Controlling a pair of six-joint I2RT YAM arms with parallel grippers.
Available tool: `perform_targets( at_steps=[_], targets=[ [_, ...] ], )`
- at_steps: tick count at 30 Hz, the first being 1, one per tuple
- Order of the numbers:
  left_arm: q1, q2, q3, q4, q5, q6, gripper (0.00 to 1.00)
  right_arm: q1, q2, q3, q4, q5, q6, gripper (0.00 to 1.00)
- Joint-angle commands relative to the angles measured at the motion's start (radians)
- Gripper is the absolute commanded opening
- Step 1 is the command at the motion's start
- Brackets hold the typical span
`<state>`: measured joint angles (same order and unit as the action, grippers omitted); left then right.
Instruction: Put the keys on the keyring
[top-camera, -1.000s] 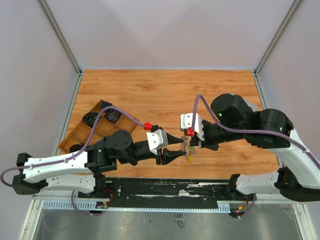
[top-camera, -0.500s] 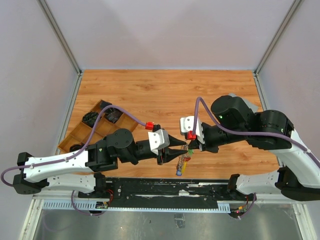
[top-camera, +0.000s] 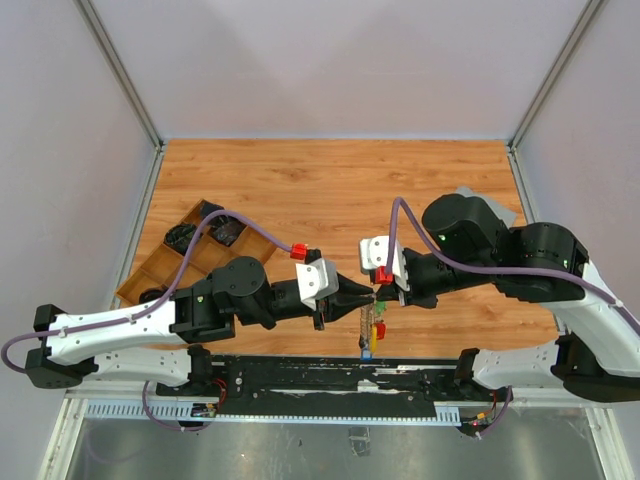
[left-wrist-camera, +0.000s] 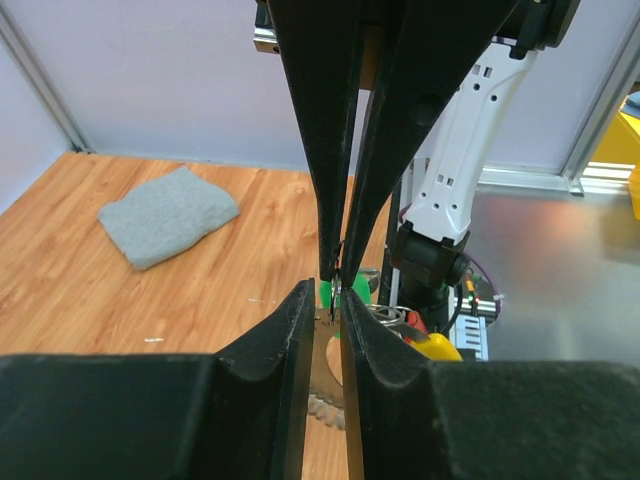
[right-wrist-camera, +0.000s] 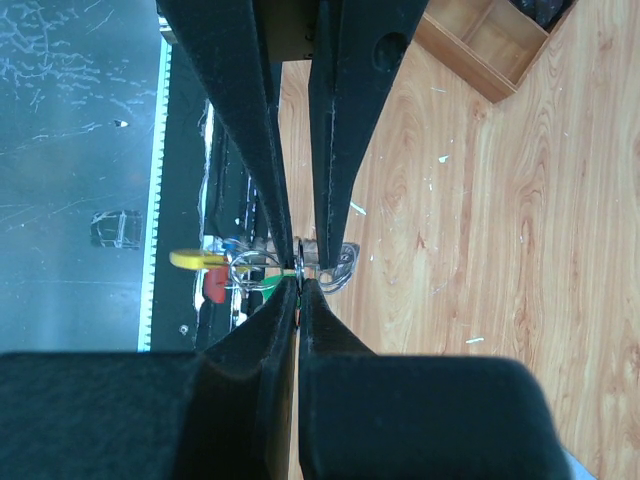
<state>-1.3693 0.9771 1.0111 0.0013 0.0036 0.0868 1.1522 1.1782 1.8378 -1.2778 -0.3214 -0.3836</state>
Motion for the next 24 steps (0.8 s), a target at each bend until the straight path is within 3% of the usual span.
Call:
perform_targets(
  at_steps=[1, 12, 20, 24],
  targets=[
    [0.006, 0.0, 0.036, 0.014, 0.012, 0.01, 0.22, 0.015, 0.0, -0.005, 0.026, 0.002, -0.009, 0.01],
    [0.006, 0.009, 0.037, 0.003, 0.011, 0.012, 0.16, 0.023, 0.0, -0.008, 0.045, 0.002, -0.01, 0.0],
    [0.006, 0.009, 0.037, -0.006, 0.001, 0.013, 0.21, 0.027, -0.008, -0.016, 0.058, 0.002, -0.006, 0.01],
    [0.006, 0.01, 0.04, -0.007, 0.002, 0.013, 0.15, 0.03, -0.008, -0.018, 0.062, 0.002, -0.004, 0.0]
  ],
)
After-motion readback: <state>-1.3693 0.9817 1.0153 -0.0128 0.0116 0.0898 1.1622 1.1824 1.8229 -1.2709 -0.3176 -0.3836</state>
